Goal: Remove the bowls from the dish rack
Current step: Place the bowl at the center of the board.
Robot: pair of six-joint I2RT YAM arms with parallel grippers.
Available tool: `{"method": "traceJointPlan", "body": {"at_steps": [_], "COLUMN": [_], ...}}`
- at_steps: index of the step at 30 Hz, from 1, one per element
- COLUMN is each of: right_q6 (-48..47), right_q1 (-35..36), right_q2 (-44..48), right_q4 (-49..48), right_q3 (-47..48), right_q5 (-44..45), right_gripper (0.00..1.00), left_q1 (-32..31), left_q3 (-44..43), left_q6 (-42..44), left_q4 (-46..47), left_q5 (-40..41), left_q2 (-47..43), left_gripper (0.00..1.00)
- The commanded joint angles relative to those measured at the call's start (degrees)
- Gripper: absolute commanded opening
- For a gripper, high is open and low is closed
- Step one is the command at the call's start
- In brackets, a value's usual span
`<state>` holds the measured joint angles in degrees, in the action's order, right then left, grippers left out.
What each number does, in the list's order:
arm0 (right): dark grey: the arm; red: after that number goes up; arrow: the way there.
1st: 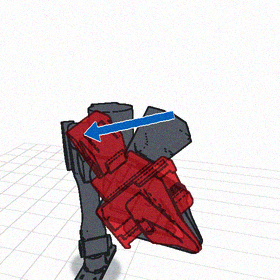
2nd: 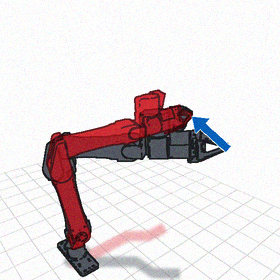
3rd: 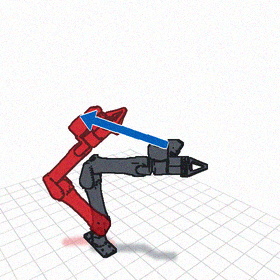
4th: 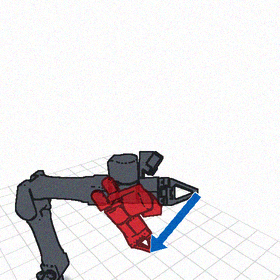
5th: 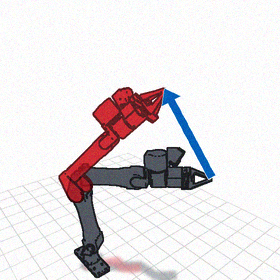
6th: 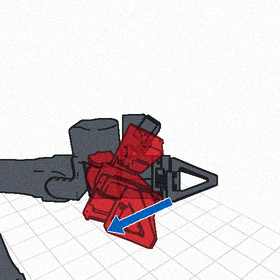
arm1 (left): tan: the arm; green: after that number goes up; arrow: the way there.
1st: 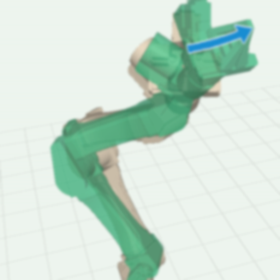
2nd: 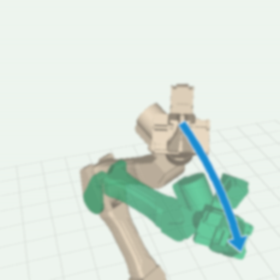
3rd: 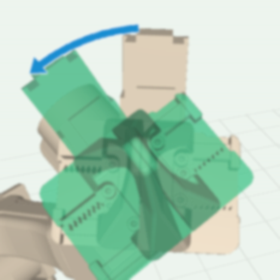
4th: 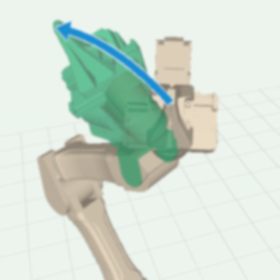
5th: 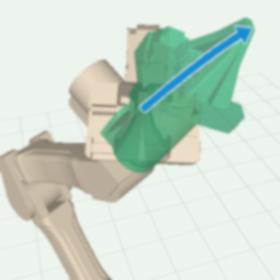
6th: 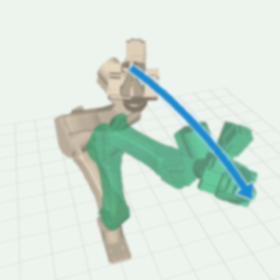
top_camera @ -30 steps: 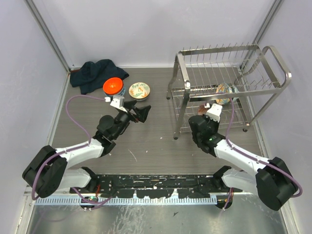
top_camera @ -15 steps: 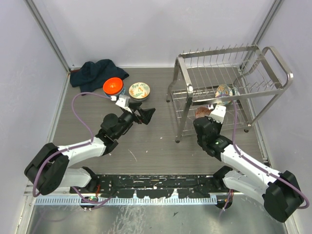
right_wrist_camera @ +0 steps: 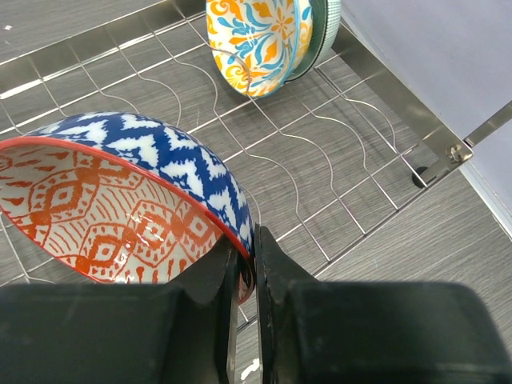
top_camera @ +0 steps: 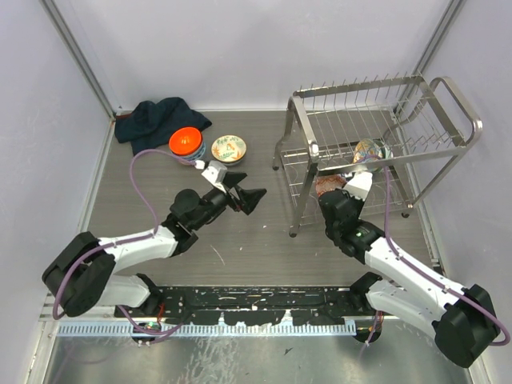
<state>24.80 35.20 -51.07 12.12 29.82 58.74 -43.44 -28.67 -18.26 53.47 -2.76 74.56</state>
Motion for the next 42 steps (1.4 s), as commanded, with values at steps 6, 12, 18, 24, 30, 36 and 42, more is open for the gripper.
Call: {"method": "traceJointPlan", "body": {"at_steps": [6, 12, 18, 24, 30, 36, 42], "right_q6": [2.76, 2.36, 2.18, 2.34, 2.78, 3.21, 3.31], "right_q1": [0.30, 0.31, 0.24, 0.31, 0.28, 0.28, 0.29], "right_q2": [2.04, 2.42, 3.42, 4.32, 5.97, 7.21, 9.02], "right_q4": [-3.60, -3.16, -2.89, -1.63, -0.44, 1.99, 4.57], "right_q3": [4.70, 5.16, 5.19, 5.68, 5.38, 5.79, 6.41], "right_q5": [-0.15, -1.61, -3.44, -4.81, -6.13, -7.24, -8.15], "right_gripper": [0.00, 0.00, 0.00, 0.00, 0.00, 0.00, 0.00], "left_q1": [-4.90, -8.08, -9.50, -10.58, -11.31, -11.64, -11.59], "left_q3": [-1.19, -3.42, -7.59, -11.67, -14.54, -16.47, -18.38], "left_q6": [8.66, 12.63, 14.23, 15.01, 14.88, 14.62, 14.57], "left_q4": [7.93, 7.74, 5.49, 4.86, 4.76, 3.87, 2.44], "left_q5": [-16.47, -18.25, -17.94, -17.80, -15.74, -13.05, -9.83], "left_q2": [4.65, 8.81, 13.21, 18.07, 21.21, 23.49, 25.36], "left_gripper": [0.95, 0.99, 0.98, 0.98, 0.98, 0.98, 0.98]}}
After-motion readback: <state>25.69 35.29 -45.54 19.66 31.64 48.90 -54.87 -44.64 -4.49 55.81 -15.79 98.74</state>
